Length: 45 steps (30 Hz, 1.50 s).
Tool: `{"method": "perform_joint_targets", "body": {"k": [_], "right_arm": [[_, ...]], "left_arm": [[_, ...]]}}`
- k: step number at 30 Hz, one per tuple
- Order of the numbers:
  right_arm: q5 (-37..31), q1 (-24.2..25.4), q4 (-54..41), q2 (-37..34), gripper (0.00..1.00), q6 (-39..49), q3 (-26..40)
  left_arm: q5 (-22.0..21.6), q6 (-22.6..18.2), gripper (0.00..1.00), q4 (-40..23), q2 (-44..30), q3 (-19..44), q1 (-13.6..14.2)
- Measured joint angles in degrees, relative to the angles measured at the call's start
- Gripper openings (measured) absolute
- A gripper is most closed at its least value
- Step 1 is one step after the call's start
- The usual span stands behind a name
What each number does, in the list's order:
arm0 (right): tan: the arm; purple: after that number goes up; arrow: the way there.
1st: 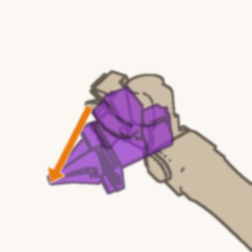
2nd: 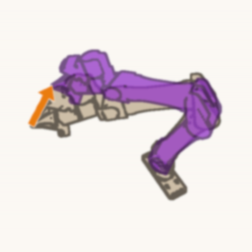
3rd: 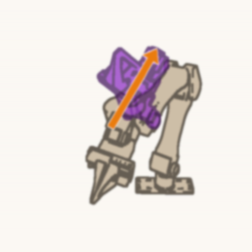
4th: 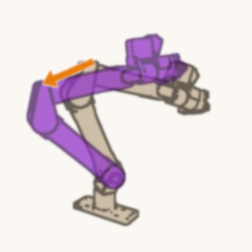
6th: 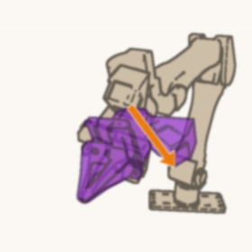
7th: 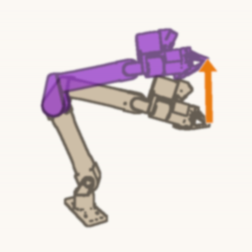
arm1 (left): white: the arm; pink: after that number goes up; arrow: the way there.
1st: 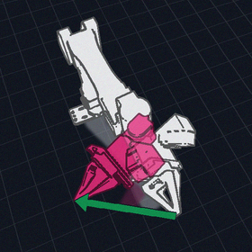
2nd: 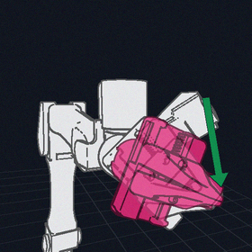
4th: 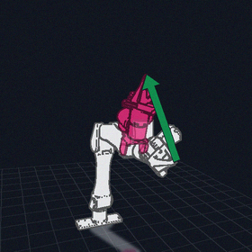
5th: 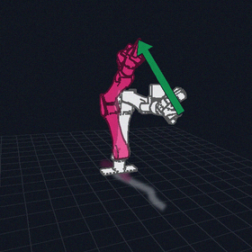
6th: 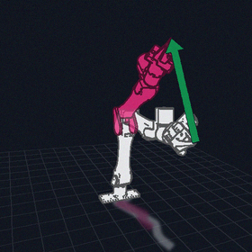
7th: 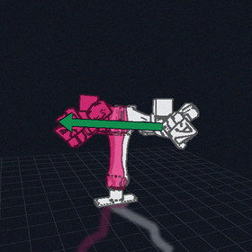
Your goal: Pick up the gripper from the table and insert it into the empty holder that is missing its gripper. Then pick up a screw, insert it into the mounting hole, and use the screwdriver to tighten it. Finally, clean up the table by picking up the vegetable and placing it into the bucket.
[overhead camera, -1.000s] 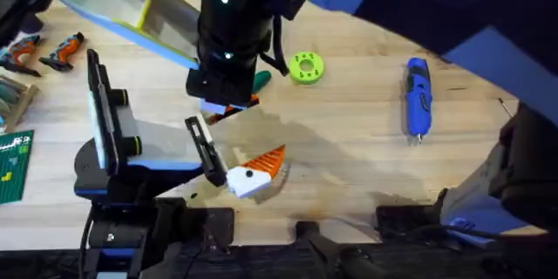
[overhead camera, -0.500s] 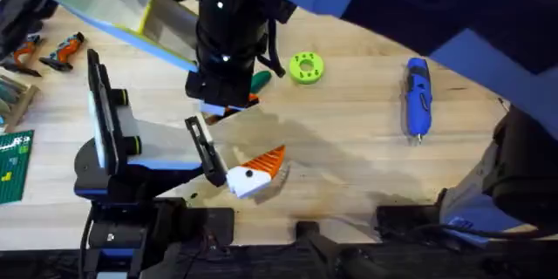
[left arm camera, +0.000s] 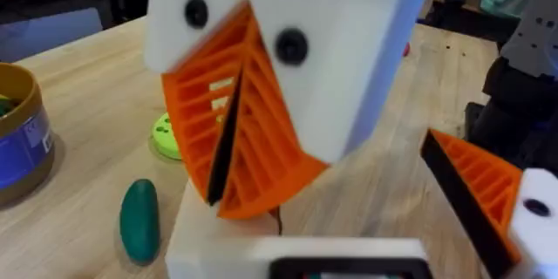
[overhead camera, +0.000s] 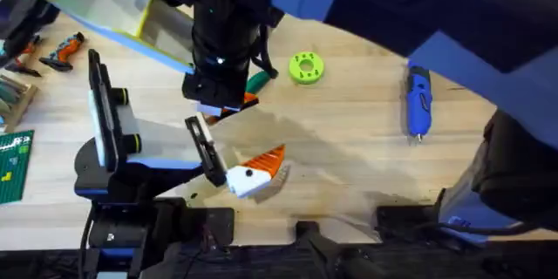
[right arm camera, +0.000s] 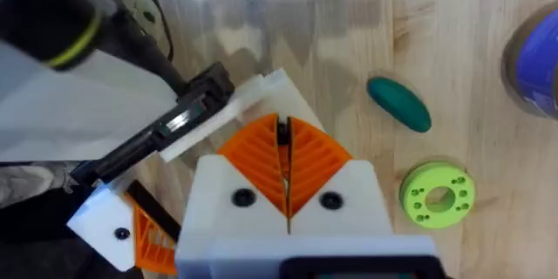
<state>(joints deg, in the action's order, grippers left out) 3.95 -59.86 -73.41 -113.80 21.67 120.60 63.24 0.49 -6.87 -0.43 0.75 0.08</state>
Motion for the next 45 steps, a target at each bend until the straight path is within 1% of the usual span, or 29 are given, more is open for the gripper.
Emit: {"method": "perform_joint_targets", "body": {"k": [8,9,13,14,16,23,29,34,35,40,42,45], "right_arm": [[0.0,0.05,0.02,-0.05,0.007,-0.01,0.02],[-0.04,0.09,0.0,-0.06,0.09,-0.3,0.02],[-1.18,0.73,0.52,-0.17,0.657,-0.21,0.07],[-1.38,0.94,0.61,-0.17,0.729,-0.09,0.15],[-1.34,1.13,0.55,-0.17,0.75,-0.2,0.22],[-0.88,1.86,0.44,-0.14,0.757,-1.51,0.22],[0.04,5.57,-0.04,1.1,0.758,-4.24,0.22],[0.02,10.98,-0.72,4.95,0.759,-8.44,0.22],[0.02,14.44,-1.85,7.62,0.761,-11.04,0.2],[0.04,20.72,-4.46,10.81,0.761,-14.62,0.06],[0.04,23.09,-4.01,12.09,0.761,-15.65,-1.49],[0.04,26.7,-0.28,15.72,0.761,-17.37,-8.19]], "left_arm": [[0.0,0.04,0.985,0.0,0.0,0.0,0.0],[0.02,0.0,0.985,0.01,0.0,0.0,0.0],[0.67,0.02,0.985,-0.07,0.0,0.0,0.04],[0.81,0.0,0.985,-0.09,0.0,0.0,0.04],[0.83,-0.02,0.985,-0.09,0.01,0.0,0.07],[0.83,-0.04,0.985,-0.09,0.0,0.0,0.04],[0.82,-0.36,0.985,-0.04,0.02,0.0,0.04],[0.81,-0.5,0.986,-0.04,0.0,0.0,0.04],[0.81,-0.5,0.986,-0.04,0.0,0.0,0.04],[0.81,-0.5,0.986,-0.06,0.02,0.0,0.04],[0.81,-0.52,0.986,-0.04,0.01,0.0,0.04],[0.81,-0.52,0.986,-0.04,0.01,0.0,0.04]]}}
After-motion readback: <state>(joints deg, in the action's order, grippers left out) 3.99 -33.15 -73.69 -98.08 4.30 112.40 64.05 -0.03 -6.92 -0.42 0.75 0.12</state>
